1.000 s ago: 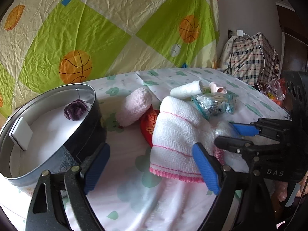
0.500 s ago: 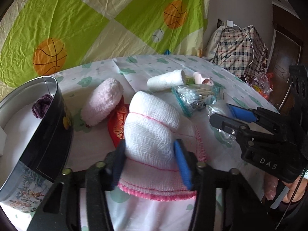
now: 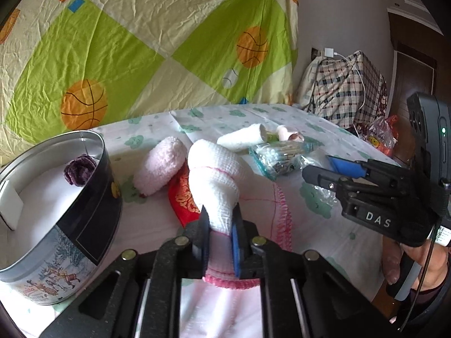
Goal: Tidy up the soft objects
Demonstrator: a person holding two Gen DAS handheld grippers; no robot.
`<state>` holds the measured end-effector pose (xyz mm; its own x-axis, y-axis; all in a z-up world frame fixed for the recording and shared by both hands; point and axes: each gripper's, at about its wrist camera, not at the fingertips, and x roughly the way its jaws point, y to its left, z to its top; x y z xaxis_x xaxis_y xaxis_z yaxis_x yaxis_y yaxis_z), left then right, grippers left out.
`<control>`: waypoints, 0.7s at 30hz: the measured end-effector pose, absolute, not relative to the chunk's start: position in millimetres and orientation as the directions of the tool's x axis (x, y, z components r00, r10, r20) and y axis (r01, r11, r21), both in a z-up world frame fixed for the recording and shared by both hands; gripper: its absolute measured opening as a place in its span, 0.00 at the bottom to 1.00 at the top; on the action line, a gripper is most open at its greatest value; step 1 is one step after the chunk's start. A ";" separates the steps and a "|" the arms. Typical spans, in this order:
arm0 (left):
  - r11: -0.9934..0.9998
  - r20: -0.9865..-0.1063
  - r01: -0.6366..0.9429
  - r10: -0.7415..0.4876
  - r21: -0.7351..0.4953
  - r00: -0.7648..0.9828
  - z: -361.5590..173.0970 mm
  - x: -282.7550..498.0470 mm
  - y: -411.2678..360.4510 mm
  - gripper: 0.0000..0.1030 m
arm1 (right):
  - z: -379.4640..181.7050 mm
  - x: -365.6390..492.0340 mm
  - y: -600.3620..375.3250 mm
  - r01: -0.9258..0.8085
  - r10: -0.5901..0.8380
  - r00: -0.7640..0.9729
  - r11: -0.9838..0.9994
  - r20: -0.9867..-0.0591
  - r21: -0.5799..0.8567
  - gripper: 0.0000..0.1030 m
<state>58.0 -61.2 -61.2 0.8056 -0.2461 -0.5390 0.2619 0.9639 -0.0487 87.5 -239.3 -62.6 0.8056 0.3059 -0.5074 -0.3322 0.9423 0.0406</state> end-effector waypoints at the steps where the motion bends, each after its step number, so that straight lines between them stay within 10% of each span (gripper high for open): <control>1: 0.965 -0.529 0.256 -0.245 -0.054 0.813 -60.2 56.8 -58.7 0.10 | -62.0 86.3 -239.5 -0.331 0.304 0.811 0.943 -0.500 0.038 0.42; 21: 0.980 -0.392 0.199 -0.190 -0.016 0.900 -53.2 35.7 -50.0 0.10 | -55.0 65.1 -241.3 -0.307 0.284 0.881 0.952 -0.379 -0.002 0.42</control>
<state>35.7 -50.0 -53.2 0.9002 -0.1897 -0.3919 0.1993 0.9798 -0.0164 65.1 -241.3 -55.0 0.8809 0.2837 -0.3789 -0.3072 0.9516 -0.0017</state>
